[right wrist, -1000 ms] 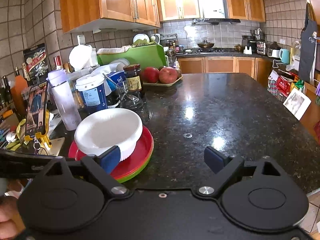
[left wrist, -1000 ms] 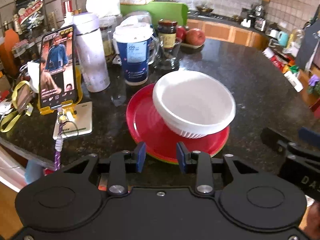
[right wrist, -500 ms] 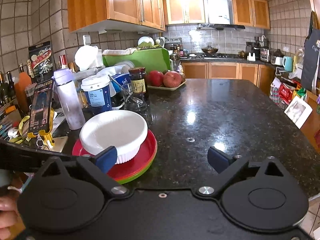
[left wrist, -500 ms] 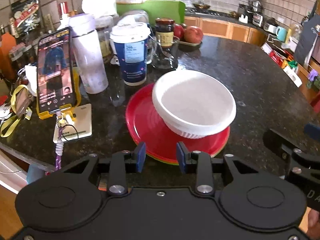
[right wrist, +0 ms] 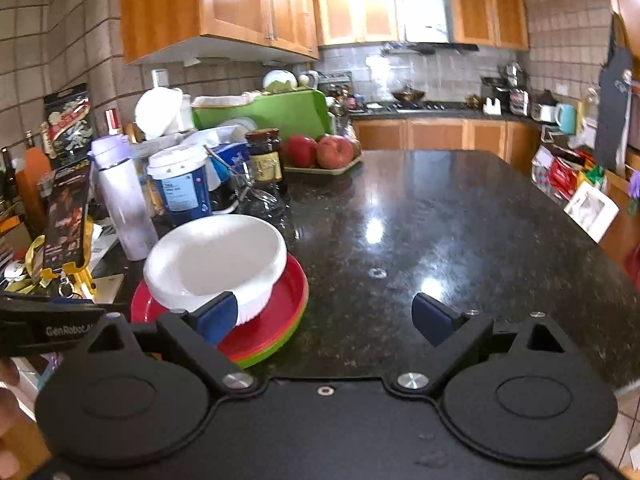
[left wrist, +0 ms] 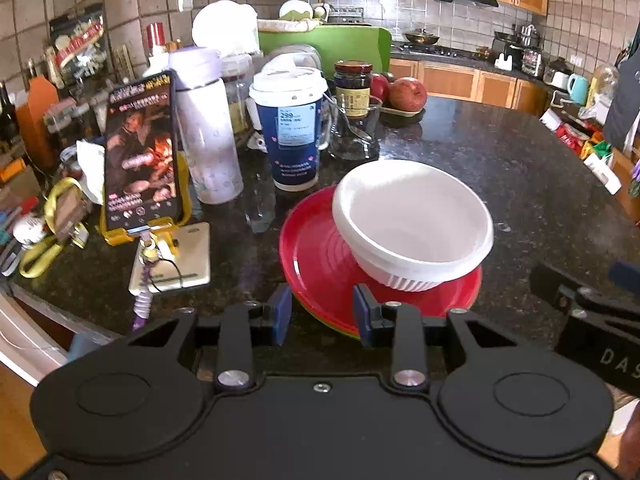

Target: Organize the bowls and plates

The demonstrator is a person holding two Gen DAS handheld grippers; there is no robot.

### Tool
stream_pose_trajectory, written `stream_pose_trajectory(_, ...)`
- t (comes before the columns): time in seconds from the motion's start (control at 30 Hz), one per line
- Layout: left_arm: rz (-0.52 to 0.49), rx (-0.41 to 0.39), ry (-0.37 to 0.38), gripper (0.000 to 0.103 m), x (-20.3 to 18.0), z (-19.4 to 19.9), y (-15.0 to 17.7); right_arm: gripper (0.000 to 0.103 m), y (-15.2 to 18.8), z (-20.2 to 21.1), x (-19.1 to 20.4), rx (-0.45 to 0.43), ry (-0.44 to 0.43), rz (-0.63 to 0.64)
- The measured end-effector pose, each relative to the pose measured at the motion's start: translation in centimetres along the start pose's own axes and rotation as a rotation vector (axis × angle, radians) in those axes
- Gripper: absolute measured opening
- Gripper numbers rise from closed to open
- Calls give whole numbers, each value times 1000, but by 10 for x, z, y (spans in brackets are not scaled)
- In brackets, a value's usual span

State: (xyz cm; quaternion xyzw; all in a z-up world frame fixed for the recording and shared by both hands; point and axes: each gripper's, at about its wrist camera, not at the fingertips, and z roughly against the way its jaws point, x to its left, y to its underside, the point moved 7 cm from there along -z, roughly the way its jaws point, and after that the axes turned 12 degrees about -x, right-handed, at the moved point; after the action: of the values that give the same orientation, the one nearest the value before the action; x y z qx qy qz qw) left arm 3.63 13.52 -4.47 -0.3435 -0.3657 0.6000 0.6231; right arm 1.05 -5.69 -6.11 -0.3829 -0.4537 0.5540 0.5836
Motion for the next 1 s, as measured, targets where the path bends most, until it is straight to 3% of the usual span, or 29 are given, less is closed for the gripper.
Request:
stream_pose_trajectory(0.27, -2, 0, -11, 43, 4, 2, -2, 103, -6, 8, 11, -57, -56, -12)
stream_pose_trajectory(0.47, -6, -3, -4, 44, 3, 3, -1, 103, -8, 0, 11, -5, 3, -1)
stream_pose_trajectory(0.63, -8, -12, -5, 44, 4, 5, -3, 103, -12, 6, 12, -68, 30, 28)
stream_pose_trajectory(1.0, -25, -10, -1, 44, 2, 5, -4, 103, -12, 4, 17, -19, 30, 45)
